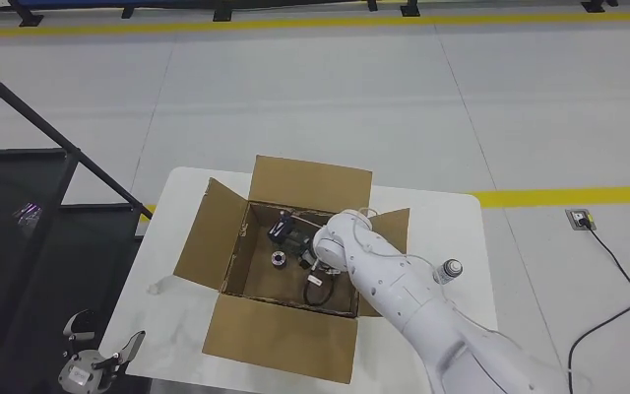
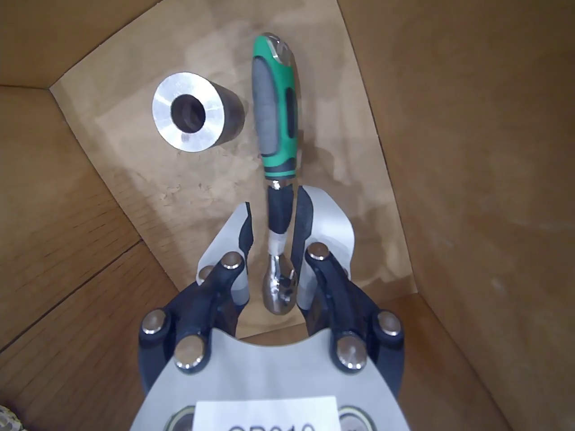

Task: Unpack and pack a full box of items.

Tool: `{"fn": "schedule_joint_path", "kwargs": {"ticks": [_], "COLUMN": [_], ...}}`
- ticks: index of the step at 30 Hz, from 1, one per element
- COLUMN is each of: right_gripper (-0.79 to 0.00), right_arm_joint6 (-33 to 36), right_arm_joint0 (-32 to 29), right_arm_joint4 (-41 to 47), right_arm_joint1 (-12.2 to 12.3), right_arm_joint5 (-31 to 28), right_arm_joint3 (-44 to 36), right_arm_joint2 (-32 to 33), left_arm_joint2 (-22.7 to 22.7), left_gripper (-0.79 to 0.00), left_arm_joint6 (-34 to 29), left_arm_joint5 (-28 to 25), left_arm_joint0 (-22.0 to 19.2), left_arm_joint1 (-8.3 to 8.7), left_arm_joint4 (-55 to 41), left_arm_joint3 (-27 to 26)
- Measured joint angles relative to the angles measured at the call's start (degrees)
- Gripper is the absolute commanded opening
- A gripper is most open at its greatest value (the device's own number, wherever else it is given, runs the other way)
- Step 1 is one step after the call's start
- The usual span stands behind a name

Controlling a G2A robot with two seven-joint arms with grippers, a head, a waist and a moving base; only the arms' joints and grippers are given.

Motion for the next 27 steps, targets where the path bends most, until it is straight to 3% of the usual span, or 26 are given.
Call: {"fn": "schedule_joint_path", "kwargs": {"ticks": [7, 14, 20, 27], "right_gripper": [-0.526, -0.514, -0.517, -0.499], "right_arm_joint6": [-4.13, -5.3, -1.73, 5.1], "right_arm_joint0": [0.16, -3.51, -11.52, -25.18], "right_arm_joint4": [-0.6, -4.43, -11.18, -23.3], "right_arm_joint1": [0.29, 2.98, 7.34, 12.49], "right_arm_joint5": [-1.84, -0.47, 2.14, 3.91], "right_arm_joint3": [-1.98, -12.53, -29.97, -55.77], "right_arm_joint2": [1.15, 3.78, 8.86, 17.65], "left_arm_joint2": [0.0, 0.0, 0.0, 0.0], "left_gripper": [0.0, 0.0, 0.0, 0.0], "left_arm_joint6": [0.0, 0.0, 0.0, 0.0], "left_arm_joint5": [0.0, 0.0, 0.0, 0.0], "left_arm_joint0": [0.0, 0.0, 0.0, 0.0], "left_arm_joint1": [0.0, 0.0, 0.0, 0.0], "left_arm_joint4": [0.0, 0.0, 0.0, 0.0], "left_arm_joint3": [0.0, 0.0, 0.0, 0.0]}}
